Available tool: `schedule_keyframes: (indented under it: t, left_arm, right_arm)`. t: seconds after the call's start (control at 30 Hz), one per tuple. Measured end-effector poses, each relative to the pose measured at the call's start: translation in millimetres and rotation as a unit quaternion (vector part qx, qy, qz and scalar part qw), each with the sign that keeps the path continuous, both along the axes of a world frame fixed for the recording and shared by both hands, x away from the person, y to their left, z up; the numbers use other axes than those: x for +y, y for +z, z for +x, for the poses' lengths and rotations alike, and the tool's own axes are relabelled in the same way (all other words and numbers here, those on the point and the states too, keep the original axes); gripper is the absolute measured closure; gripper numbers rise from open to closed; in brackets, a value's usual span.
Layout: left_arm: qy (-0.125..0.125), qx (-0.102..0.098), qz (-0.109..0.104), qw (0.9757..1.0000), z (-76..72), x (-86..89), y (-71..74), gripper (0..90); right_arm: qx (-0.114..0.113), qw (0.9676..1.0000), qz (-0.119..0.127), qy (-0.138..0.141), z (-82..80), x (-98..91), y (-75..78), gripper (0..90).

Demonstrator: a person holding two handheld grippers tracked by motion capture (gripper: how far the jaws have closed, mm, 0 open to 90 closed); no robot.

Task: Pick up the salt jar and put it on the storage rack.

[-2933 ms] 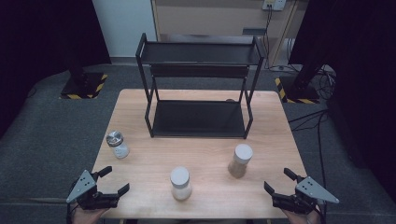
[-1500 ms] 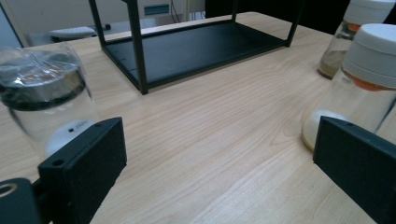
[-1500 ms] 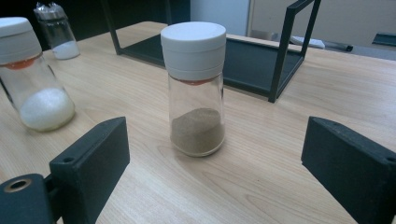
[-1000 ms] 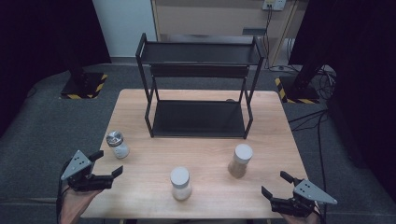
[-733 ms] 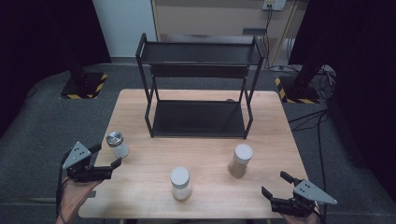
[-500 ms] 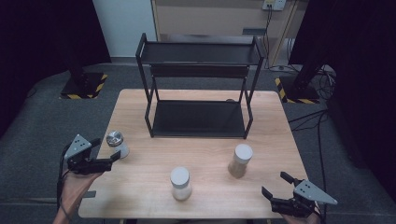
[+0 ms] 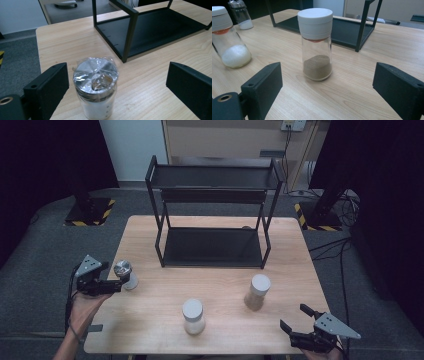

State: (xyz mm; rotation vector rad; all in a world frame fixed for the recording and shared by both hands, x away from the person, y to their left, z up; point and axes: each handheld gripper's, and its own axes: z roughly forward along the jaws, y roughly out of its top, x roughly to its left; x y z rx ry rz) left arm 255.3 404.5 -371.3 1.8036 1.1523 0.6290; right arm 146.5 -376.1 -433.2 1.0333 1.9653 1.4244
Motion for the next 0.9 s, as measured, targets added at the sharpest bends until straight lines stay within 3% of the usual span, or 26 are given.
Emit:
schedule_keyframes:
  t: [0.13,0.63,0.8,0.9]
  left_arm:
    - [0.005,0.008,0.012,0.9999,11.9,-2.4,-3.2,4.4]
    - [0.017,0.030,0.011,0.9993,37.2,-1.8,-19.1,11.3]
    - [0.013,0.031,0.010,0.9994,40.6,0.2,-25.7,24.1]
    - [0.002,0.014,0.011,0.9998,38.5,1.0,-31.5,33.2]
  right_arm:
    - [0.000,1.0000,0.000,0.000,-0.1,-0.1,0.0,9.1]
    - [-0.001,1.0000,-0.001,0.001,-0.3,0.2,0.1,9.4]
    - [-0.001,1.0000,-0.001,0.002,0.0,0.2,0.1,9.5]
    - [-0.002,1.0000,-0.002,0.002,-0.1,0.2,0.0,9.5]
